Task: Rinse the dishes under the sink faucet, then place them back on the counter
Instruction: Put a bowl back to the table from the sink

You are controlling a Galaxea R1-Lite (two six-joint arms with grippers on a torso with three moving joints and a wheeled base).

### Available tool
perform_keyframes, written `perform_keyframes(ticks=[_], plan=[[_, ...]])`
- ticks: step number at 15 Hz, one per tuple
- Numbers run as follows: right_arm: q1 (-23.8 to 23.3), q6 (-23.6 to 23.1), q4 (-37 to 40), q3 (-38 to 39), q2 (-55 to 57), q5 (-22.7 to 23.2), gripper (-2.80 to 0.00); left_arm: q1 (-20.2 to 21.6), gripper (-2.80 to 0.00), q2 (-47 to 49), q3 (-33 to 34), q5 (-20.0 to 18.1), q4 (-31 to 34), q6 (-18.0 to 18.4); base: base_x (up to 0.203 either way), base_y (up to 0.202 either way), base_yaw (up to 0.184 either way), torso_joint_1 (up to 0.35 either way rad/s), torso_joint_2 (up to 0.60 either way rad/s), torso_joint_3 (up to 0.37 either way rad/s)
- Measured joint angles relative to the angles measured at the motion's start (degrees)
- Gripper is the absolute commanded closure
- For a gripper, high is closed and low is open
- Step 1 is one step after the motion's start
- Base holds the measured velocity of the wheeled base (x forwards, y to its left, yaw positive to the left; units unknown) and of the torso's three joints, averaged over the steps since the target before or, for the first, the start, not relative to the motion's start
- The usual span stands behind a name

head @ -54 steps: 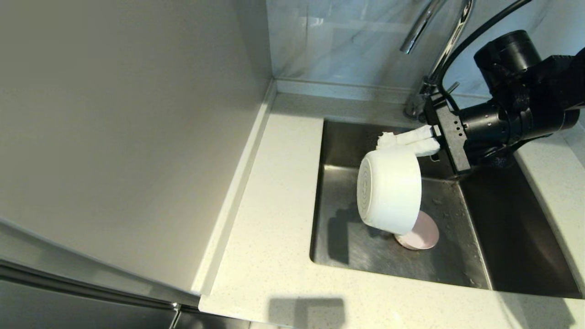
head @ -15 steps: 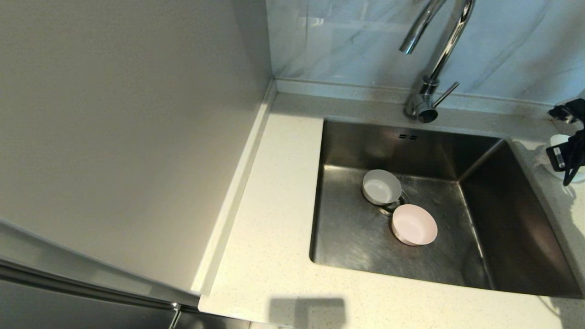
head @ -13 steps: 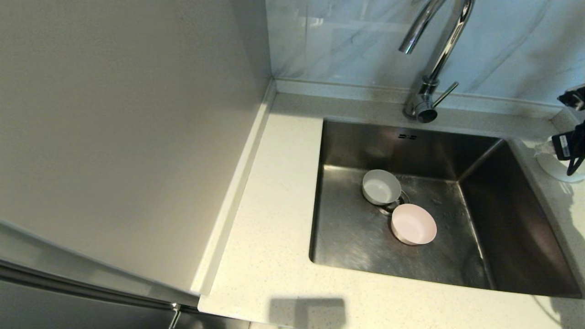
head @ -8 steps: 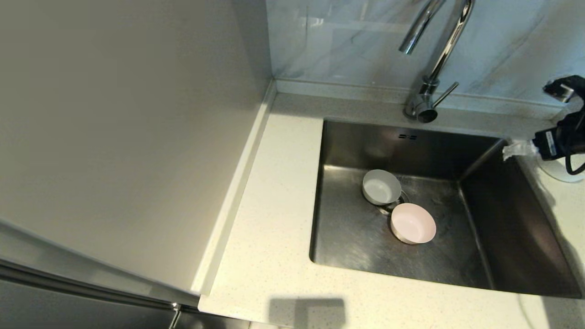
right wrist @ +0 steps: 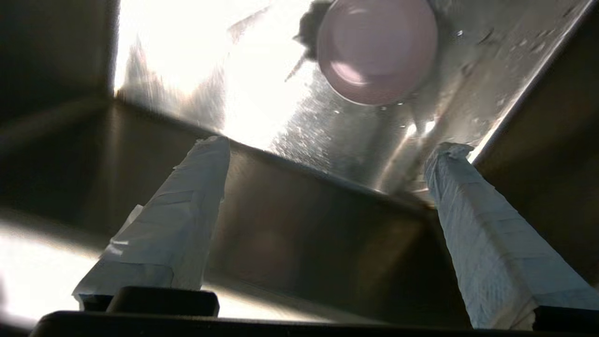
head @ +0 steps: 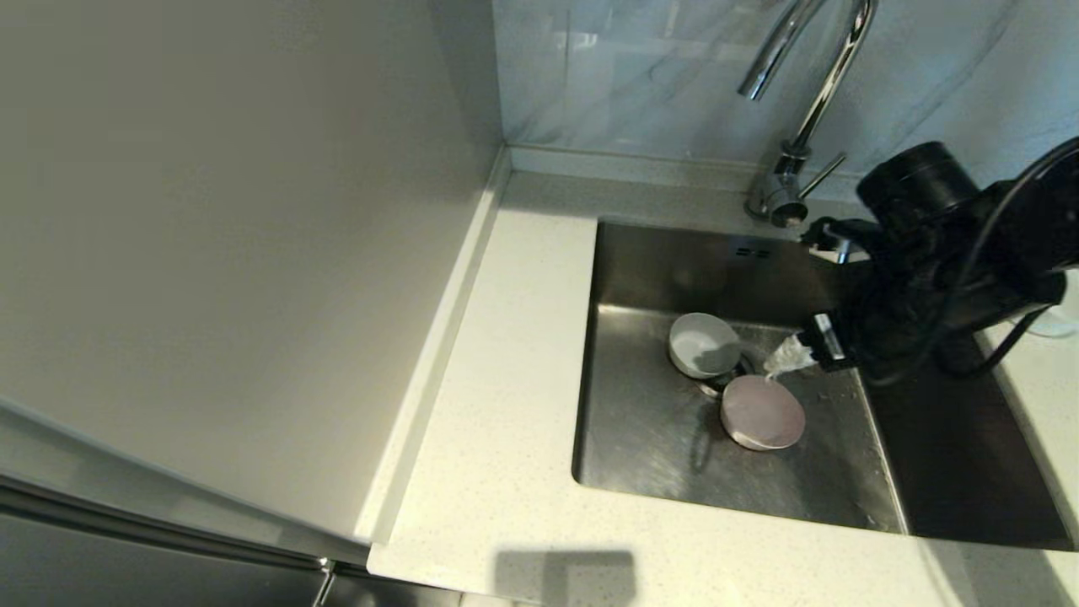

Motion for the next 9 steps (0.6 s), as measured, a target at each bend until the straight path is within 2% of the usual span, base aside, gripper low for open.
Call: perform_keyframes(ticks=[2,4,6,7,9], plan=[[1.95,3.81,-6.3,0.41,4.42,-2.09,-2.8,0.0,0.0,0.0,0.0,-0.02,0.0,-0.02,0.0,0.0,0.0,0.0,0.0,0.0],[2.6,4.06,-14.0,0.21,9.19,-3.65,-2.8,0.0,0.0,0.0,0.0,0.0,-0.01,-0.02,0.0,0.0,0.0,0.0,0.0,0.0],[2.45,4.27,-20.48,-0.52,13.62,-8.41,-2.8,0.0,0.0,0.0,0.0,0.02,0.0,0.0,0.0,0.0,0.0,0.0,0.0,0.0],[1.68,4.38,-22.19,-0.87,15.45,-10.73,-2.8,0.0,0.0,0.0,0.0,-0.02,0.0,-0.02,0.0,0.0,0.0,0.0,0.0,0.0],[-0.26,4.42,-22.7,-1.49,18.17,-11.85,-2.8,0.0,0.0,0.0,0.0,-0.02,0.02,0.0,0.0,0.0,0.0,0.0,0.0,0.0]])
